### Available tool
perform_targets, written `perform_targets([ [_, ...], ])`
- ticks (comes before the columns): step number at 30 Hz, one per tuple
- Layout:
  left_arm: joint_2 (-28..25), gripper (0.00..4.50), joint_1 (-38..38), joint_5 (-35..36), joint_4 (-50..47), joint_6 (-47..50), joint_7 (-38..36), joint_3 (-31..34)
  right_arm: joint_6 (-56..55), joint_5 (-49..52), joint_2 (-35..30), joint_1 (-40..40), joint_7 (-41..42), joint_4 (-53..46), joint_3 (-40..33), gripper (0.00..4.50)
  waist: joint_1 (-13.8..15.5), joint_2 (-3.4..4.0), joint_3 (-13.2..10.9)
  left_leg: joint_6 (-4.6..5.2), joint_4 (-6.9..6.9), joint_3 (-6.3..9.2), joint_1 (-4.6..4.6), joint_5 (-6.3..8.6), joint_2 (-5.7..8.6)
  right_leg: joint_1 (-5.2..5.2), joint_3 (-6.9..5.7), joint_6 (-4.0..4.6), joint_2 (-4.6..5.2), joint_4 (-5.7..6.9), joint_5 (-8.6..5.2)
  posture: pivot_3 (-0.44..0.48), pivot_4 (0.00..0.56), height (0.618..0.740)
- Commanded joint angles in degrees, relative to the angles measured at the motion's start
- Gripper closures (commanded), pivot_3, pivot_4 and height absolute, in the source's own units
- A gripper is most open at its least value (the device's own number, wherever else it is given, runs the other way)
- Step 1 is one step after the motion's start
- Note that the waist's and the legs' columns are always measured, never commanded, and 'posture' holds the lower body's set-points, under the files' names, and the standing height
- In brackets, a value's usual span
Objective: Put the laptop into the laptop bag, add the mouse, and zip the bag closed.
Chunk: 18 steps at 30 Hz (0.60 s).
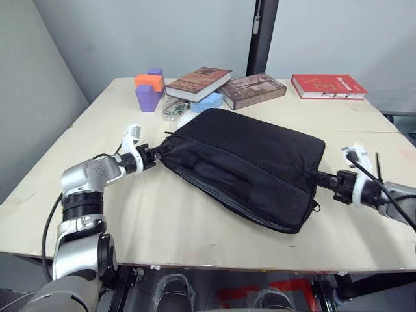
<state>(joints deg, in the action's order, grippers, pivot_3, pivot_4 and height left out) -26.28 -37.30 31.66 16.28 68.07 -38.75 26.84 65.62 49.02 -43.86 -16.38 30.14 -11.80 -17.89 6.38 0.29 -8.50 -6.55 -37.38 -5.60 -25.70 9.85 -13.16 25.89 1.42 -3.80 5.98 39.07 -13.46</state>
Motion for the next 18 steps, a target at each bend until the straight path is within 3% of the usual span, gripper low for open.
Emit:
perform_targets([
  [1,1.23,4.5,1.98,8.44,-13.67,7.96,0.91,1.74,-0.49,-3.05,-0.12,-7.2,-0.68,0.19,4.93,4.05,0.07,0.0,0.0,-0.06,-0.03,0.04,-0.1,-0.03,0.0,0.05,-0.03,0.0,0.0,-0.01,0.0,0.0,0.15,0.707],
  [6,3.22,4.5,7.68,11.94,-26.76,16.51,6.59,6.32,1.88,-8.62,-0.94,-15.98,-0.3,7.56,11.34,4.05,0.26,0.0,0.0,-0.23,-0.19,0.17,-0.37,-0.13,0.01,0.2,-0.12,0.0,0.0,0.08,0.0,0.0,0.15,0.707],
  [11,9.47,4.5,11.65,13.27,-37.49,23.89,12.0,12.33,1.02,-12.29,-1.45,-20.31,3.24,9.37,16.21,4.05,-0.14,-0.01,0.0,-0.22,-0.28,0.19,-0.36,-0.12,-0.01,0.18,-0.11,0.01,-0.01,0.17,0.01,0.0,0.15,0.707],
  [15,13.3,4.5,20.27,18.25,-45.53,24.43,14.75,12.19,-0.33,-15.91,-0.43,-24.77,5.39,13.72,19.14,4.05,-0.96,-0.01,0.0,-0.21,-0.3,0.18,-0.35,-0.11,-0.01,0.18,-0.1,0.01,-0.01,0.17,0.01,0.0,0.15,0.707],
  [18,13.73,4.5,22.46,21.52,-46.74,24.43,16.55,11.95,-0.83,-17.06,0.48,-26.37,7.53,16.46,19.83,4.05,-0.89,-0.01,0.0,0.03,-0.32,0.19,-0.33,0.02,-0.05,0.2,-0.1,0.01,-0.04,0.25,0.01,0.0,0.15,0.707],
])
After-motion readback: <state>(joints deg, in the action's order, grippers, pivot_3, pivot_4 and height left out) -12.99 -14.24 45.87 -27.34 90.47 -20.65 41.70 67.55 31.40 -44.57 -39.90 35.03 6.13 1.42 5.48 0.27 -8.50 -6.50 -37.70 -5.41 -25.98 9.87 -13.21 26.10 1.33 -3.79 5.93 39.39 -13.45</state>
